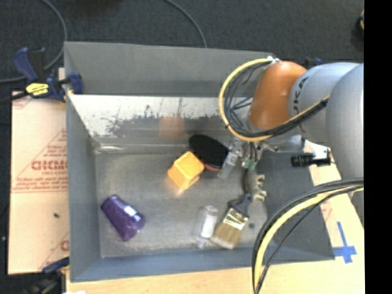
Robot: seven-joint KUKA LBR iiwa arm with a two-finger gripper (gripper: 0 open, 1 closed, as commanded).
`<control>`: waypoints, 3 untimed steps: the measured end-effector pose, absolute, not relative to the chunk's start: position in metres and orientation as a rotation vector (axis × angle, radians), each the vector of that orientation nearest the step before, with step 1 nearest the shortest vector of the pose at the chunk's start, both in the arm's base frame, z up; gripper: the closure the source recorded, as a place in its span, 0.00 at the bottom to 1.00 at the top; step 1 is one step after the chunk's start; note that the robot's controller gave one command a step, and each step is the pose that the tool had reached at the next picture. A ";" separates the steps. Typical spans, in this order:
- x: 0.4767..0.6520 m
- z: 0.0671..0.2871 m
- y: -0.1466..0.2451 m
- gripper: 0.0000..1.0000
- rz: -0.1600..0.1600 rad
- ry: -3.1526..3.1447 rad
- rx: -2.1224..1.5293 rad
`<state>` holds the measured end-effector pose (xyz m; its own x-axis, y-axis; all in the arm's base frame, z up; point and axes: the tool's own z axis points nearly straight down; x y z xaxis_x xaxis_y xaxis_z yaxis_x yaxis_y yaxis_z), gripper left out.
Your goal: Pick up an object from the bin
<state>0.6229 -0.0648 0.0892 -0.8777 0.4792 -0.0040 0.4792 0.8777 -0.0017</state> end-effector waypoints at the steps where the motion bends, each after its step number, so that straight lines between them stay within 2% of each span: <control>1: 0.623 0.113 -0.065 1.00 -0.003 3.039 0.774; 2: 0.625 0.135 -0.066 1.00 -0.002 3.032 0.770; 3: 0.625 0.147 -0.066 1.00 -0.002 3.034 0.770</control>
Offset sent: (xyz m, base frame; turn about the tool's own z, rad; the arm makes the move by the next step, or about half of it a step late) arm -0.0001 0.0000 0.0597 0.0000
